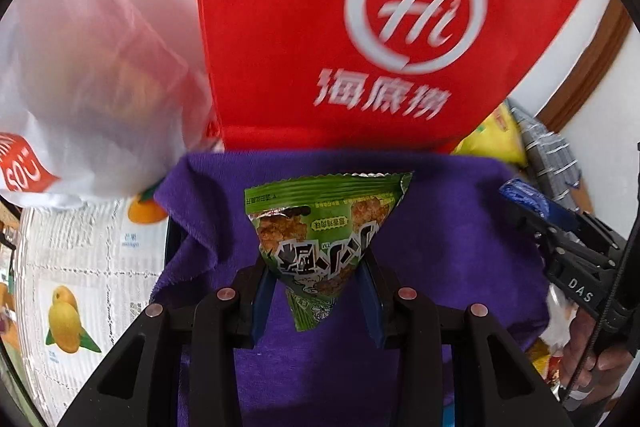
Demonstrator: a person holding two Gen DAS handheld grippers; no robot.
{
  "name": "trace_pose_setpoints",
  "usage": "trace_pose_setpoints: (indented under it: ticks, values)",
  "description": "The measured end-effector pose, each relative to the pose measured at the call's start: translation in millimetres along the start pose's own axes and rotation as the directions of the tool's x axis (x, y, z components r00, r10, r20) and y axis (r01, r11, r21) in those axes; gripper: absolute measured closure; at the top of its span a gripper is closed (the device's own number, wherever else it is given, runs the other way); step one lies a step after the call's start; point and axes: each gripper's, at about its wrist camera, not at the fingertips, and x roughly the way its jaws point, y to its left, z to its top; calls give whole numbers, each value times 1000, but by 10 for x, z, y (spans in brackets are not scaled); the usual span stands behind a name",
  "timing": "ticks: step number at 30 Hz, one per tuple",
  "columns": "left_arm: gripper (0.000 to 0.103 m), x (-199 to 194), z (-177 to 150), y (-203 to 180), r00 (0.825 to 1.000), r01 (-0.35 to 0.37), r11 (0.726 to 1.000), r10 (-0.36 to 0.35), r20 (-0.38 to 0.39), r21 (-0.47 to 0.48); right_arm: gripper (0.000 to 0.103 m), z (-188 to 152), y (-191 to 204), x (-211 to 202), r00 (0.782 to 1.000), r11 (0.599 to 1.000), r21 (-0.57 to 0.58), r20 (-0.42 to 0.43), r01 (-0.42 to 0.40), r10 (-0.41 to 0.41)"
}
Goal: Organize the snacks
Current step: 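Open both tools to drop the green bag and blue packet onto the towel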
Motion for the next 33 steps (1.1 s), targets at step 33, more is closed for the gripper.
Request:
trace_pose_setpoints:
  ticks: [33]
  values:
    - [28, -767, -216, -351, 990, -1, 998, -8, 140, 60, 20, -1041, -542, -1063, 1000, 999, 45, 1, 26, -26]
